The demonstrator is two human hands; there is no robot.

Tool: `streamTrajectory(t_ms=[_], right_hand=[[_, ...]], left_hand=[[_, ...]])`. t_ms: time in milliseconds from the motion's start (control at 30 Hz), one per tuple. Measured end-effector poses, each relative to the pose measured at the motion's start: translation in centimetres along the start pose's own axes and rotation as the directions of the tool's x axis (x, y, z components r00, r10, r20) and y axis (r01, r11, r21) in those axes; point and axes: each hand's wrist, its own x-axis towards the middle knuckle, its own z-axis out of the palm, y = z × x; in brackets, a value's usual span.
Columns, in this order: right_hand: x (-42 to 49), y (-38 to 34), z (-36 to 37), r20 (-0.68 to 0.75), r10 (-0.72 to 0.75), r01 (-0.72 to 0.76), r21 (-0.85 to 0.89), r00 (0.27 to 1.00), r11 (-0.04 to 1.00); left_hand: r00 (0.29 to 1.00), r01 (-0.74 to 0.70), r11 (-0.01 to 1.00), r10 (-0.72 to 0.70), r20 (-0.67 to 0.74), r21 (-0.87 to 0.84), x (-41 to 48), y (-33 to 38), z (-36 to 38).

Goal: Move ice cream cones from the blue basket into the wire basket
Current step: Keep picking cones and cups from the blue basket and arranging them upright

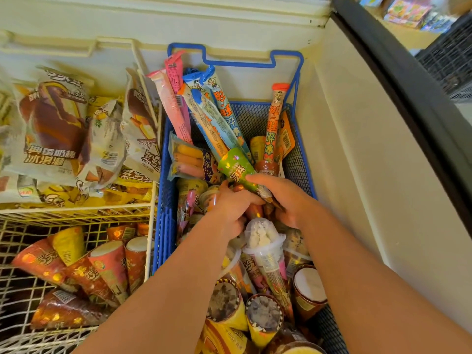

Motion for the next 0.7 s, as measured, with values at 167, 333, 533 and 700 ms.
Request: streamTrajectory(t_ms=[167, 333, 533, 700], right_hand=[[-0.1, 0.0, 0.2, -0.040, -0.082, 0.079, -0.068, 0.996, 0.995], [-0.5, 0.7, 0.2, -0.020, -0.224, 0.220, -0.105, 0.974, 0.970], [-1.6, 0.3, 0.9, -0.041, -0.362, 0.349, -0.180, 0.931, 0.920], [-4.0, -2.0, 2.2, -0.020, -0.516, 0.496, -0.244, 0.856, 0.833]], left_hand=[[0.997, 0.039, 0.999, -0.037, 0.061, -0.032, 0.0, 0.3, -0.2], [0.997, -0.007, 0.999, 0.010, 0.080, -0.040, 0.1, 0.0, -0.2], [0.987, -0.108, 0.991, 0.116, 0.114, -0.076, -0.6, 0.1, -0.3], [0.925, -0.322, 0.926, 0.352, 0.144, -0.194, -2.4, 1.5, 0.2]])
